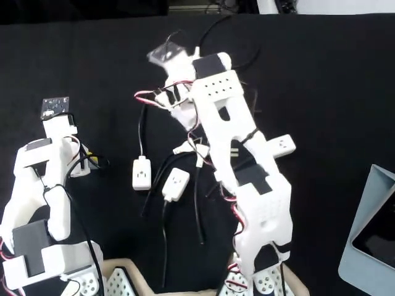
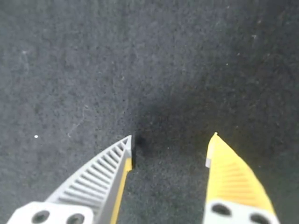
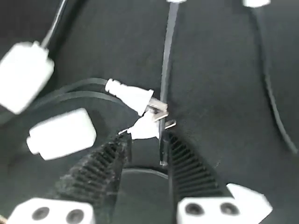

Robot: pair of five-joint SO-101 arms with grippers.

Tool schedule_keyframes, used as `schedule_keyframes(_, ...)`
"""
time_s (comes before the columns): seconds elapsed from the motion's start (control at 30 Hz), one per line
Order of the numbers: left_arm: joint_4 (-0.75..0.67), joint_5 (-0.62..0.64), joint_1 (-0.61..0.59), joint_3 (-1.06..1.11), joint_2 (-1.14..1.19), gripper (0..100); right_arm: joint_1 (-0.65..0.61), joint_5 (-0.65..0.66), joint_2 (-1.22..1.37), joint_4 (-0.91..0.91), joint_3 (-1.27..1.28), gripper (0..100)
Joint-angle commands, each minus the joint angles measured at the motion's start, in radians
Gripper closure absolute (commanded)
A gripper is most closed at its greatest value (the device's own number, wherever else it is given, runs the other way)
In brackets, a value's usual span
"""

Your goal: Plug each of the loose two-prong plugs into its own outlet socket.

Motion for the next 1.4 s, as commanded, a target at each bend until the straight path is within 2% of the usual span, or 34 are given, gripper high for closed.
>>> schedule_keyframes(0.0, -0.018, 0.006, -0.007, -0.007, -0.032, 74, -0.021, 0.178, -0.058, -0.049, 0.051, 89.7)
schedule_keyframes(0.37, -0.018, 0.006, -0.007, -0.007, -0.032, 74, -0.029, 0.482, -0.058, -0.133, 0.219, 89.6)
schedule_keyframes(0.57, -0.018, 0.006, -0.007, -0.007, -0.032, 74, -0.06, 0.494, -0.013, -0.204, 0.203, 88.7)
schedule_keyframes(0.73, -0.018, 0.006, -0.007, -0.007, -0.032, 74, -0.078, 0.491, 0.079, -0.19, 0.153, 80.1)
schedule_keyframes(1.1, -0.018, 0.006, -0.007, -0.007, -0.032, 74, -0.072, 0.488, 0.275, -0.196, -0.005, 80.1)
schedule_keyframes(1.17, -0.018, 0.006, -0.007, -0.007, -0.032, 74, -0.072, 0.489, 0.306, -0.189, -0.028, 82.5)
schedule_keyframes(1.3, -0.018, 0.006, -0.007, -0.007, -0.032, 74, -0.058, 0.489, 0.315, -0.187, -0.038, 99.3)
schedule_keyframes(1.37, -0.018, 0.006, -0.007, -0.007, -0.032, 74, -0.046, 0.488, 0.297, -0.16, -0.042, 98.2)
